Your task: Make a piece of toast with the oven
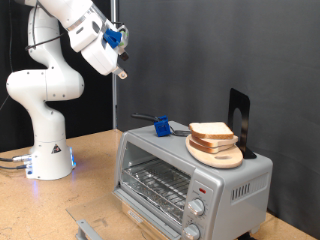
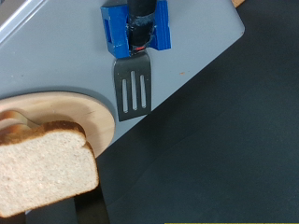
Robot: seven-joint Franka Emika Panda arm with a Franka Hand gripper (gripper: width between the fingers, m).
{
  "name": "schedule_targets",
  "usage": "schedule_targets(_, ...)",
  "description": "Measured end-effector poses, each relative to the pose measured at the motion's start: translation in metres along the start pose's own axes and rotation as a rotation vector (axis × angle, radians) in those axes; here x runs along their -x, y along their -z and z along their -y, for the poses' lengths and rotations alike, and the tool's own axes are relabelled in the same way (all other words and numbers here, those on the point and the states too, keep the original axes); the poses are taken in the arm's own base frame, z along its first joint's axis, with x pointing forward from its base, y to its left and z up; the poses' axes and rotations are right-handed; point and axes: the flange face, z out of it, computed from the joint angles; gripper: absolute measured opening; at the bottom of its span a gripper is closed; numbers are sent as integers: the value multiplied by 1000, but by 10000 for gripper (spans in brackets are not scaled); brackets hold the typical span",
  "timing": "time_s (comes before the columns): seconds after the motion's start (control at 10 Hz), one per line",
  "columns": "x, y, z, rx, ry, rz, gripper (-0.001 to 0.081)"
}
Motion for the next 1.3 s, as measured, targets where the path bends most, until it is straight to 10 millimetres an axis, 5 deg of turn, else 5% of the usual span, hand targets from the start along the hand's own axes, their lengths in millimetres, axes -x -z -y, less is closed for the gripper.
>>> schedule_targets(0.7,-8,-44,89,234,261,36,682)
schedule_targets(1.3,0,-84,98,275,175,39,682)
